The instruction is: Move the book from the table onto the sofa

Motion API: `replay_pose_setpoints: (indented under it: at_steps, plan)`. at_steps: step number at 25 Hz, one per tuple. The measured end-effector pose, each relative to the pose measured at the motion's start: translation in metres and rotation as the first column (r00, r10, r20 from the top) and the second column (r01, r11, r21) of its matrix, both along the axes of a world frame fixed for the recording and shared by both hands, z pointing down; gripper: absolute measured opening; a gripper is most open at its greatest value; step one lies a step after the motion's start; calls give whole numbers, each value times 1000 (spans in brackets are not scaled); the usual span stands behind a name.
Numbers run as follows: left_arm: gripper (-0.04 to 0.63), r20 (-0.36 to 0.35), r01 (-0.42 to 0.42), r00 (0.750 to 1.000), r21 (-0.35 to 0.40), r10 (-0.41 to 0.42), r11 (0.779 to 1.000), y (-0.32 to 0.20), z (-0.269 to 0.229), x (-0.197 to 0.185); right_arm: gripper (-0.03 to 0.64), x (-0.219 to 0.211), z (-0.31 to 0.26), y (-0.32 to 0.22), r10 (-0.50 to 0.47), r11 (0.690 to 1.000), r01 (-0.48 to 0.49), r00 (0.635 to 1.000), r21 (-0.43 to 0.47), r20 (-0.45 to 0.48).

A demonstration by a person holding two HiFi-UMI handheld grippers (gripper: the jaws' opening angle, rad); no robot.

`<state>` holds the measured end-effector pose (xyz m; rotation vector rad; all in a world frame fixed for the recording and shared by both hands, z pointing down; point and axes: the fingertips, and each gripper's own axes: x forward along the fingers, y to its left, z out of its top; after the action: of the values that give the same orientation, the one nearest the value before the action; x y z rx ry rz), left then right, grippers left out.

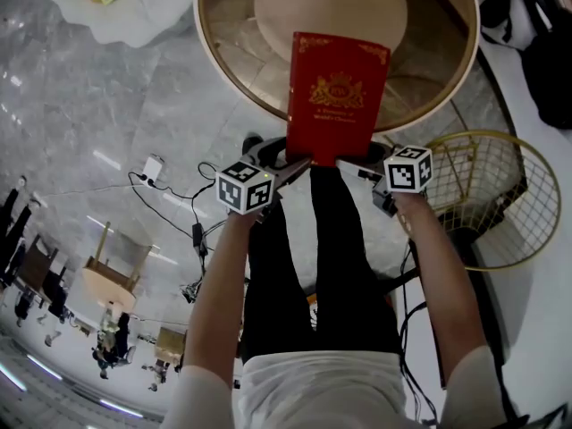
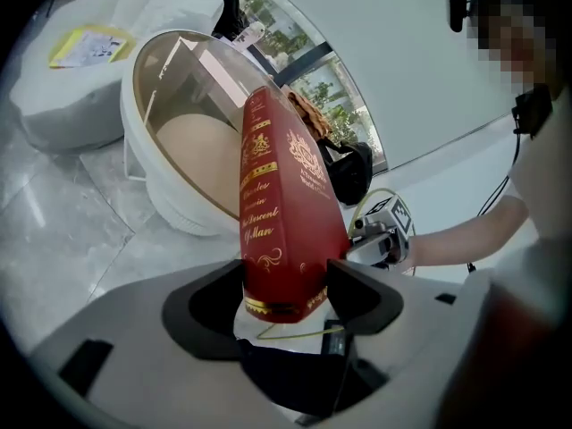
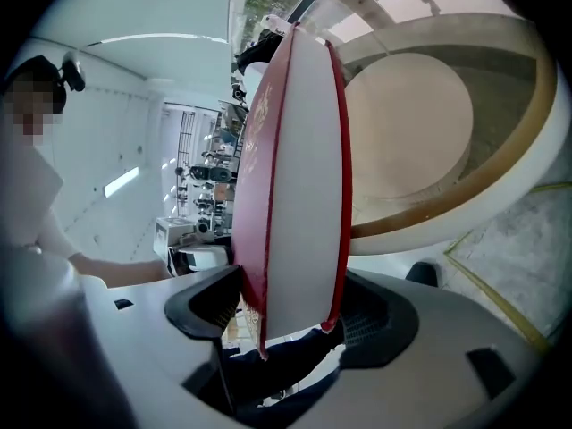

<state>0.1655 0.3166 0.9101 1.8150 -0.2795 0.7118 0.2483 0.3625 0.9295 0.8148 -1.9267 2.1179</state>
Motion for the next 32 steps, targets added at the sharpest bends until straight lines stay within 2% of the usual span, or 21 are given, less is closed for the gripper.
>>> replay_pose_setpoints:
  at_steps: [3, 7, 12, 21, 32]
  plan:
    - [293, 6, -8, 1000, -9, 8, 1000, 6, -2, -2, 350, 0, -5, 3, -26, 1000, 26, 999, 16, -23]
    - [291, 18, -32, 999, 0, 32, 999, 14, -9, -6, 344, -3, -15, 5, -106, 992, 110, 992, 58, -62]
    - [291, 24, 6, 1000, 4, -6, 1000, 15, -31, -13, 339, -8, -38, 1, -150, 984, 155, 986, 88, -67]
    - [291, -14, 94, 996, 23, -94, 995, 1, -113, -25, 333, -16, -121, -20, -218, 968, 225, 973, 115, -76]
    - [291, -36, 162, 987, 107, -159, 981, -29, -219, -22, 327, -10, -224, -53, -280, 941, 289, 957, 177, -79]
